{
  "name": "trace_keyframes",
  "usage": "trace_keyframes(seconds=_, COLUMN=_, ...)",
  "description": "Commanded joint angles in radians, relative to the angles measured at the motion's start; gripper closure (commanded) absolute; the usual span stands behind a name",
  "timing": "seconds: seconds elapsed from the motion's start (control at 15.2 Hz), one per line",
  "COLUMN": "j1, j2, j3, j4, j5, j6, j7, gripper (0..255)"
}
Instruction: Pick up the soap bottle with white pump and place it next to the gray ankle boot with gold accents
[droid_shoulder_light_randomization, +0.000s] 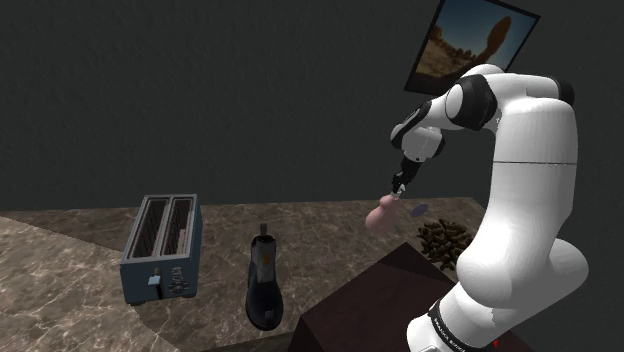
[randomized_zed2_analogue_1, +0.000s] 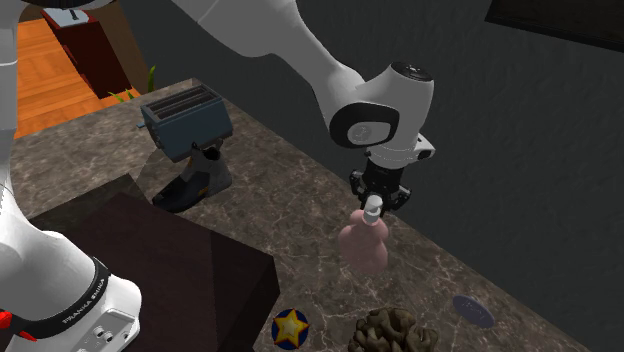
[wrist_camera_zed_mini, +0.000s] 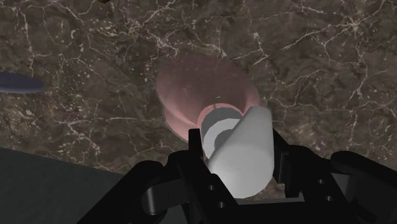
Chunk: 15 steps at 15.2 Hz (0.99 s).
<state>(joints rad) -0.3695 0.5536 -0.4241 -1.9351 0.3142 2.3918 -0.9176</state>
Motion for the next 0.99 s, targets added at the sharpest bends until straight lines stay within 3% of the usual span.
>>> trace_keyframes(seconds=0.0, j1=0.003, j2=-0.010, j3=-0.004, j4=-0.001, j5=-0.005, j6=-0.009, j7=0.003, gripper=255)
trace_keyframes(seconds=0.92, j1=0.041, j2=-0.139, j3=-0.055, j4=0.016, j5=-0.083, j6=-0.145, j7=0.051, gripper=255)
